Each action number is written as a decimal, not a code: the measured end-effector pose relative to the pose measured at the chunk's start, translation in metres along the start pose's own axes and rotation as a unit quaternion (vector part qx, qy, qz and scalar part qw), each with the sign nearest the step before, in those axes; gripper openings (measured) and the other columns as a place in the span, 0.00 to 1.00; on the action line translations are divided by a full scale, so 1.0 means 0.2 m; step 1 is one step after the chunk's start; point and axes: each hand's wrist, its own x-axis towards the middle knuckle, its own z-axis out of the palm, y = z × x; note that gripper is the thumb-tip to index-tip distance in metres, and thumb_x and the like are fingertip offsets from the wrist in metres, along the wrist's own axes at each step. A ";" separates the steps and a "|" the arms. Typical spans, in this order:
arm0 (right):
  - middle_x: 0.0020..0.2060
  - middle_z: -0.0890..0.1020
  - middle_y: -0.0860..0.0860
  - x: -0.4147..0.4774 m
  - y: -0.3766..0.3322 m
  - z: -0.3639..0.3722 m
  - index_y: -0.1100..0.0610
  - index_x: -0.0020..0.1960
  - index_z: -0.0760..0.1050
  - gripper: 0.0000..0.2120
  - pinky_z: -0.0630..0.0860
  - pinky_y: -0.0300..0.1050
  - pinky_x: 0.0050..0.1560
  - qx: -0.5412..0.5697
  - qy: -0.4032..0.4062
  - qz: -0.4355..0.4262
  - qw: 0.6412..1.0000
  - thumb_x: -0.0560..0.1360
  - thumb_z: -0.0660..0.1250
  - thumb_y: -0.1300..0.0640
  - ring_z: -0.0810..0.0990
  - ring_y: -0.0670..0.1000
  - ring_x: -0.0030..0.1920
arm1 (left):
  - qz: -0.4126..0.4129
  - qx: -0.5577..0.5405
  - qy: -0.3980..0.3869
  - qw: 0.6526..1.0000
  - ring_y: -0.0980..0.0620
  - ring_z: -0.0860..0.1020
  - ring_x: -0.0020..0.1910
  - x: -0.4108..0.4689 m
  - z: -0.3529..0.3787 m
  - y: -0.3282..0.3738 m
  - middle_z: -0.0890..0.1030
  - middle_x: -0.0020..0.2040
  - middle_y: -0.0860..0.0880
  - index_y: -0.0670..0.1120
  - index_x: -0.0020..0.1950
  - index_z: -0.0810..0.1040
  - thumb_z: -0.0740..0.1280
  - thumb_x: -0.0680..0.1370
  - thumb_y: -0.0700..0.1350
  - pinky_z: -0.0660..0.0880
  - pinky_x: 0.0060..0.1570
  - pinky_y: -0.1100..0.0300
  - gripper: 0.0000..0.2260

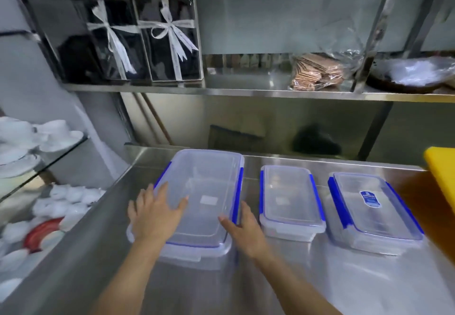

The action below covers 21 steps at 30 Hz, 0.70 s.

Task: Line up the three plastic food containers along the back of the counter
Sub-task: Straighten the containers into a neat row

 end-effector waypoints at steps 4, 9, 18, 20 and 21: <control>0.68 0.71 0.55 0.07 0.07 0.12 0.54 0.73 0.56 0.38 0.68 0.57 0.69 0.022 -0.001 -0.002 1.000 0.69 0.67 0.43 0.71 0.56 0.67 | -0.079 -0.007 -0.073 0.994 0.42 0.58 0.74 0.02 0.01 -0.16 0.58 0.76 0.44 0.59 0.74 0.54 0.54 0.72 0.69 0.54 0.72 0.42 0.32; 0.69 0.68 0.53 0.05 -0.01 0.16 0.54 0.75 0.50 0.36 0.70 0.55 0.68 0.000 -0.027 0.001 1.000 0.75 0.63 0.44 0.72 0.54 0.67 | -0.085 -0.063 -0.077 0.991 0.39 0.65 0.68 -0.01 0.01 -0.23 0.65 0.70 0.40 0.57 0.74 0.54 0.55 0.74 0.67 0.64 0.66 0.46 0.32; 0.70 0.66 0.53 0.12 -0.09 0.33 0.52 0.75 0.47 0.35 0.71 0.52 0.67 0.002 -0.054 -0.019 0.998 0.76 0.62 0.45 0.70 0.54 0.67 | -0.096 -0.079 -0.052 0.991 0.38 0.67 0.66 0.09 -0.03 -0.40 0.67 0.67 0.39 0.57 0.74 0.56 0.57 0.74 0.65 0.65 0.65 0.44 0.30; 0.70 0.64 0.54 0.13 -0.11 0.36 0.54 0.75 0.44 0.36 0.69 0.51 0.68 -0.016 -0.058 -0.008 0.998 0.77 0.60 0.45 0.69 0.55 0.68 | -0.101 -0.071 -0.047 0.991 0.38 0.67 0.66 0.12 -0.02 -0.43 0.67 0.67 0.38 0.57 0.74 0.56 0.57 0.74 0.65 0.65 0.65 0.44 0.30; 0.70 0.64 0.54 0.14 -0.11 0.37 0.54 0.75 0.44 0.36 0.69 0.51 0.68 -0.018 -0.060 -0.007 0.998 0.77 0.60 0.45 0.69 0.55 0.68 | -0.102 -0.065 -0.047 0.991 0.38 0.67 0.66 0.13 -0.02 -0.45 0.67 0.67 0.38 0.57 0.74 0.56 0.57 0.74 0.65 0.65 0.65 0.44 0.30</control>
